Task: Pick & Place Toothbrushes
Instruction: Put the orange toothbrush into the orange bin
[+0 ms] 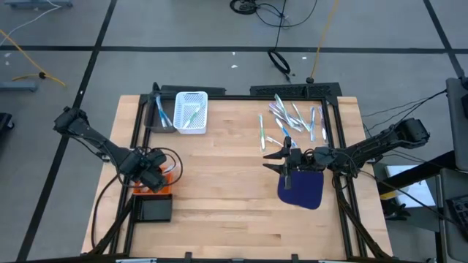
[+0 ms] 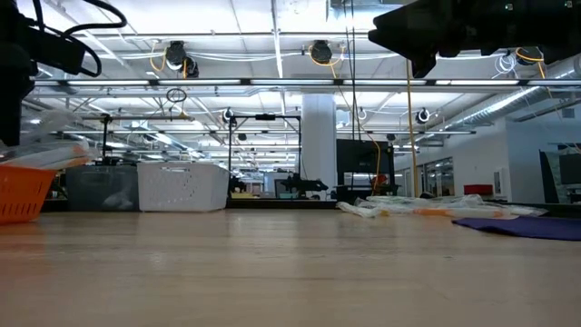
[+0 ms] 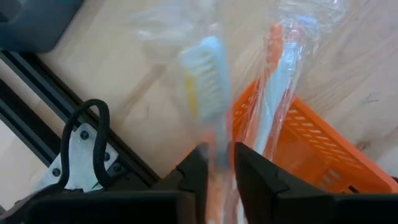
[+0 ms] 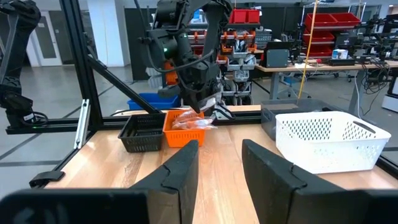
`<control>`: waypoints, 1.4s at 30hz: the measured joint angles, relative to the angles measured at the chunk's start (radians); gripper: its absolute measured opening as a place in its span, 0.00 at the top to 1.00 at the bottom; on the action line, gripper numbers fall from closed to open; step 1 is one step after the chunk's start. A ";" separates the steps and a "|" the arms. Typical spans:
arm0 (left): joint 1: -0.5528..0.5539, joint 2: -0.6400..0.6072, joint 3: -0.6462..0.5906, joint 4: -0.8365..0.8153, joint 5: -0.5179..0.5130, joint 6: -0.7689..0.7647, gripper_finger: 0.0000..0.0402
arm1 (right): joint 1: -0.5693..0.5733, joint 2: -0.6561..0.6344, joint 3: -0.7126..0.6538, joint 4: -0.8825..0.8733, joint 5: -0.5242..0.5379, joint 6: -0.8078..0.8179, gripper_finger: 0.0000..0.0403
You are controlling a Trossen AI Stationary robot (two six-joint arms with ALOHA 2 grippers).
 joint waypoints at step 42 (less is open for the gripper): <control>0.003 -0.005 0.167 0.834 -0.524 0.864 0.54 | -0.332 0.000 0.001 -0.917 0.123 0.455 0.72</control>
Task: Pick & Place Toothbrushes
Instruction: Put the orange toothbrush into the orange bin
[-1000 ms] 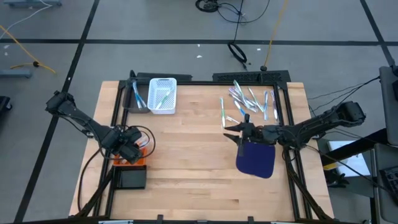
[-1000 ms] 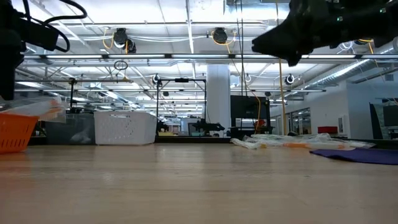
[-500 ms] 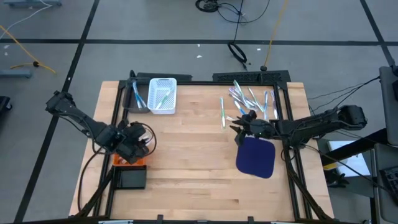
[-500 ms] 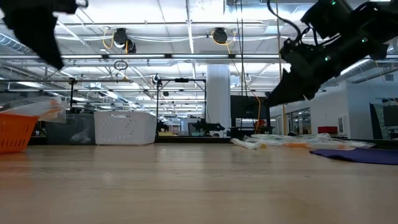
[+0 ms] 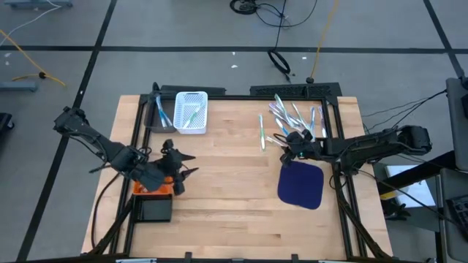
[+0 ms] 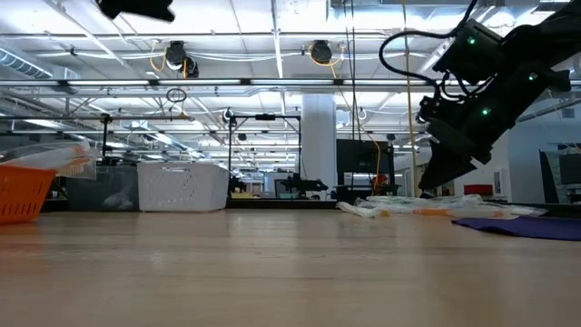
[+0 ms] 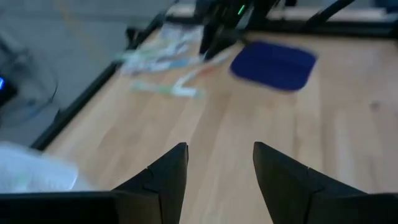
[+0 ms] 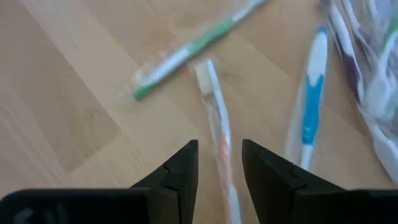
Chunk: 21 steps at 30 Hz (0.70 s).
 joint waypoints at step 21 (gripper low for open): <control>0.120 0.003 0.000 0.167 0.029 0.186 0.54 | -0.028 0.144 -0.001 -0.042 0.001 -0.001 0.72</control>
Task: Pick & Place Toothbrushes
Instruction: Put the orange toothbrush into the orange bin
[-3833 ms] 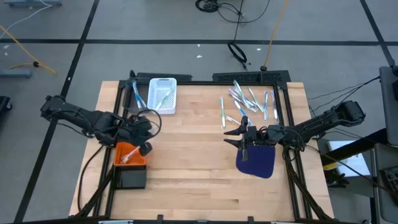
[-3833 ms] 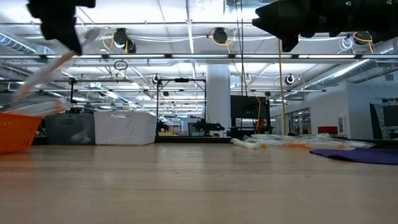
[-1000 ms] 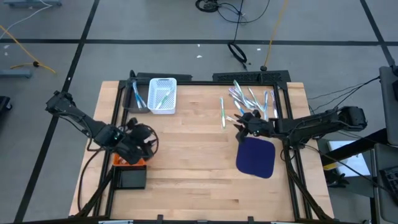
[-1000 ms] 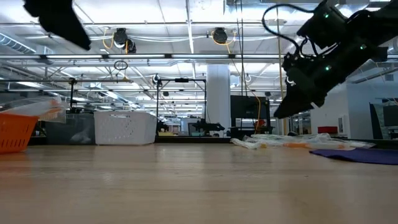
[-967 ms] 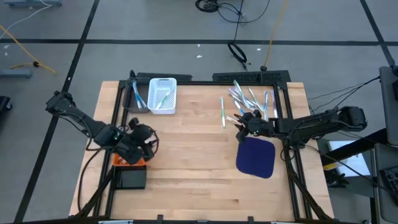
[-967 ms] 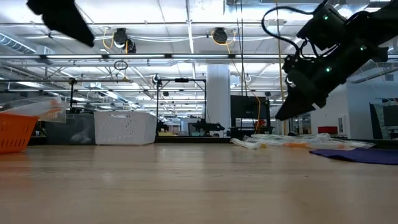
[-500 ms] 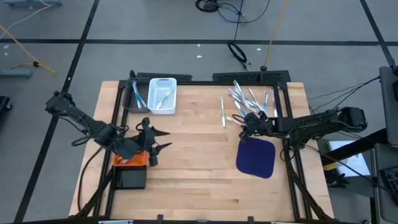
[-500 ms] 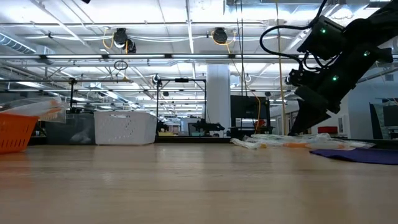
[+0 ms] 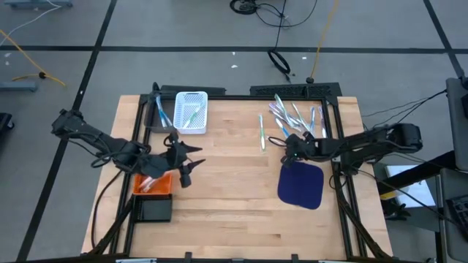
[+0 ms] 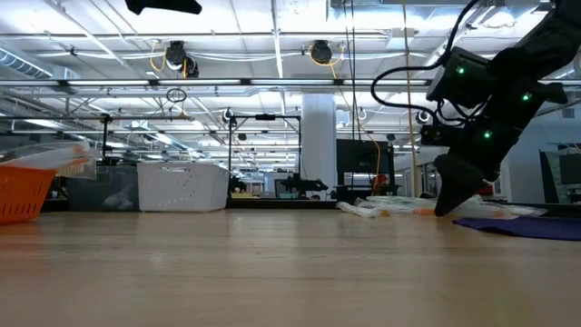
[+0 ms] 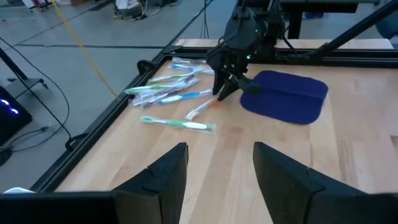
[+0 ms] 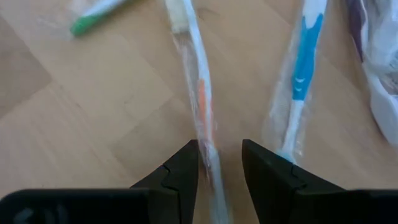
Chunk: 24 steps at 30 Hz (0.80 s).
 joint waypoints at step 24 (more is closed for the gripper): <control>0.005 0.000 -0.001 -0.007 0.001 -0.006 0.54 | 0.020 -0.074 0.013 0.147 -0.055 -0.045 0.96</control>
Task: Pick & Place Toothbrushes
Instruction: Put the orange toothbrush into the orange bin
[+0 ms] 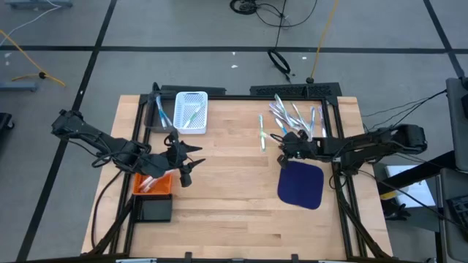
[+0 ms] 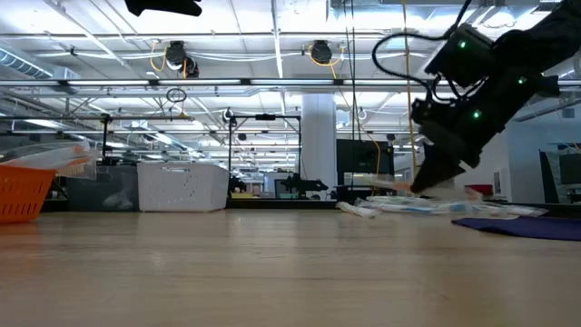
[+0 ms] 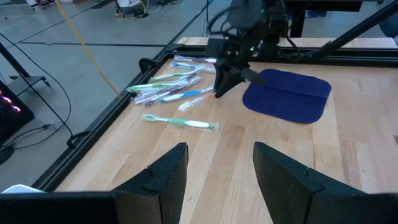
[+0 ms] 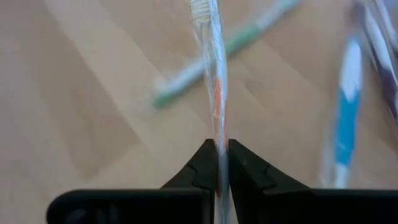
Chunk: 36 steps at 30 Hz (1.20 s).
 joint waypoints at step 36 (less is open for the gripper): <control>0.144 0.254 0.000 0.530 0.201 0.229 0.54 | 0.358 -0.101 0.000 0.792 0.000 -0.411 0.96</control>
